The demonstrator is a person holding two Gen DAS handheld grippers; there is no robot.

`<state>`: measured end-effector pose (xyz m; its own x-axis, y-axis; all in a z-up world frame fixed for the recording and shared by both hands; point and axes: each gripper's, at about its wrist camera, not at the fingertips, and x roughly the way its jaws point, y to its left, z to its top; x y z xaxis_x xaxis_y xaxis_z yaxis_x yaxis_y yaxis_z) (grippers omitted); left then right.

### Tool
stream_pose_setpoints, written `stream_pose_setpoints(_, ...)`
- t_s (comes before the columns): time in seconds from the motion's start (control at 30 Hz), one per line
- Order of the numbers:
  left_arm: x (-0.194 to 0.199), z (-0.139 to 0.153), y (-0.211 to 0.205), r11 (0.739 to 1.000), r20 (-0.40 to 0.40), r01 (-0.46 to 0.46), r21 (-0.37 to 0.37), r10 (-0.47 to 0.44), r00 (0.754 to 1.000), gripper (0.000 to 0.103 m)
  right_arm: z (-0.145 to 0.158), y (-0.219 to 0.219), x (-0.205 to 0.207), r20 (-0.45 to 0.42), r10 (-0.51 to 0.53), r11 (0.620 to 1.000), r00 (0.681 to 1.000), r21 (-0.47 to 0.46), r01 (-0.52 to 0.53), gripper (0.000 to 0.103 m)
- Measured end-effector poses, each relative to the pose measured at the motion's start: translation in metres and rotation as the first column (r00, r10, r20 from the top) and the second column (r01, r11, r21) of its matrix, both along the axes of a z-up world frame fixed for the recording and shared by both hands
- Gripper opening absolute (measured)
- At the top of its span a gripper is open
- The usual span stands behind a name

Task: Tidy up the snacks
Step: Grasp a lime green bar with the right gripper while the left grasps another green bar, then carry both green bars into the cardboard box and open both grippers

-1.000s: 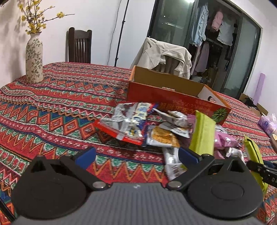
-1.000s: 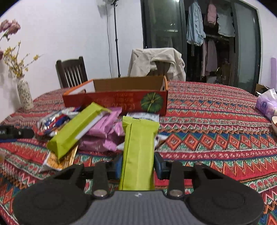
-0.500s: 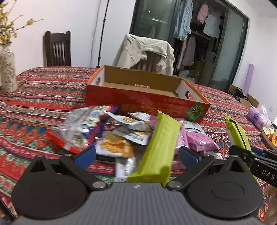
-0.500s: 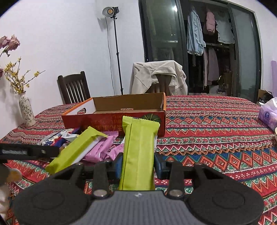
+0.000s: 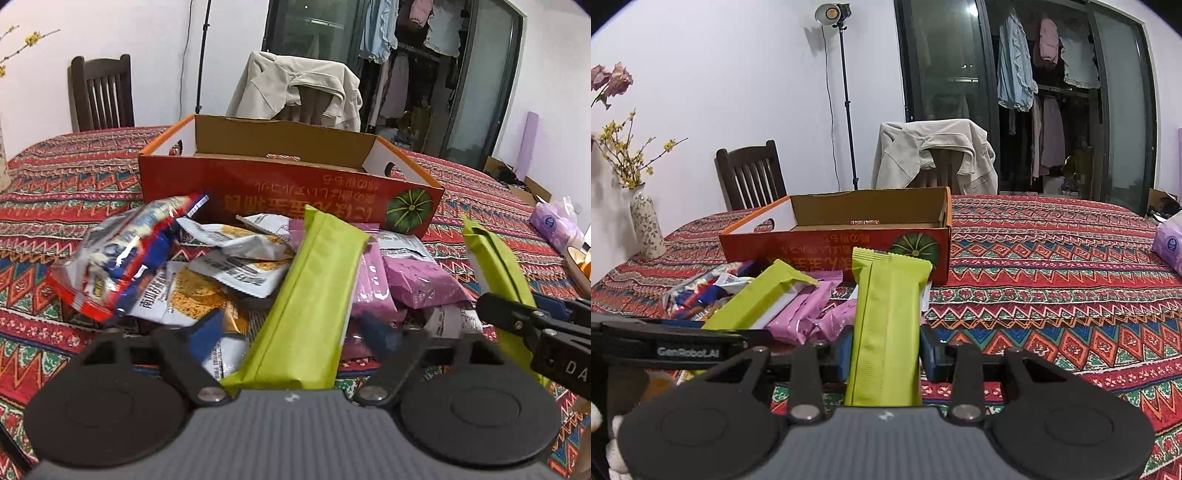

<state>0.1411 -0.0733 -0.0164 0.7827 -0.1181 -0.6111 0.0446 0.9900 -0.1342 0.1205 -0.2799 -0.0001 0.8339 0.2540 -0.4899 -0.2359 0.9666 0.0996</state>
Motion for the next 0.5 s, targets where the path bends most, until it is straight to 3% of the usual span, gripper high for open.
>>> stream_pose_setpoints(0.03, -0.001, 0.001, 0.001, 1.0, 0.006, 0.003, -0.003, -0.003, 1.0, 0.065, -0.001, 0.002, 0.001, -0.003, 0.002, 1.0, 1.0, -0.002, -0.002, 0.036)
stream_pose_setpoints(0.07, -0.002, 0.001, 0.001, 1.0, 0.011, 0.017, -0.009, -0.016, 1.0, 0.049, -0.001, 0.003, 0.001, -0.005, 0.004, 1.0, 1.0, -0.005, -0.004, 0.036)
stream_pose_setpoints(0.13, -0.004, 0.002, 0.002, 0.999, 0.01, 0.035, -0.028, -0.035, 0.999, 0.042, -0.002, 0.006, 0.001, -0.007, 0.007, 1.0, 1.0, -0.008, -0.007, 0.036)
stream_pose_setpoints(0.5, -0.017, 0.021, 0.013, 0.998, 0.072, 0.022, -0.053, -0.018, 0.997, 0.04, 0.007, 0.014, -0.005, 0.014, 0.004, 0.999, 1.0, -0.032, -0.003, 0.036)
